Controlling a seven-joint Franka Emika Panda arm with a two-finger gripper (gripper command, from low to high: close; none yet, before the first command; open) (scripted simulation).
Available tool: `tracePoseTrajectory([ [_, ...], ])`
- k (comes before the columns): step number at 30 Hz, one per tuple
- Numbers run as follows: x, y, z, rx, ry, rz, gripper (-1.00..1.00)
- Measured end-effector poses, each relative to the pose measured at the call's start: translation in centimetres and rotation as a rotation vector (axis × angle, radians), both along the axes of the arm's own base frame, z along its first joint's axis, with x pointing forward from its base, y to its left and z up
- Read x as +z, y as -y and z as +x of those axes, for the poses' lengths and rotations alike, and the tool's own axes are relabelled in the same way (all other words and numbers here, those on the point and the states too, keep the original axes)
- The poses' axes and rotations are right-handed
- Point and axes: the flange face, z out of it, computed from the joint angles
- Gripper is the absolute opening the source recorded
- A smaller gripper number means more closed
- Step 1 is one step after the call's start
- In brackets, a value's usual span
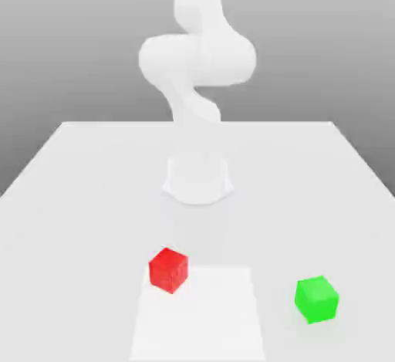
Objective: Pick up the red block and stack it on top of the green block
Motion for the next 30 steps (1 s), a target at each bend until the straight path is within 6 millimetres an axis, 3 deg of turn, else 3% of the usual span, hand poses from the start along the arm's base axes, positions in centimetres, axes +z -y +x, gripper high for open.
tracePoseTrajectory([
  [4, -9.9, 1.2, 3.6, -0.088, -0.148, 0.046, 0.0],
  [9, -22.4, 2.7, 4.7, -0.207, -0.33, 0.099, 0.0],
  [13, -32.5, 3.8, 2.7, -0.314, -0.484, 0.141, 0.0],
  [18, -44.8, 4.6, -2.5, -0.455, -0.678, 0.187, 0.0],
  [24, -51.1, 4.7, -3.5, -0.474, -0.703, 0.192, 0.0],
  [25, -51.6, 4.7, -3.5, -0.474, -0.703, 0.193, -1.0],
  [30, -51.6, 4.7, -3.5, -0.474, -0.702, 0.192, -1.0],
])
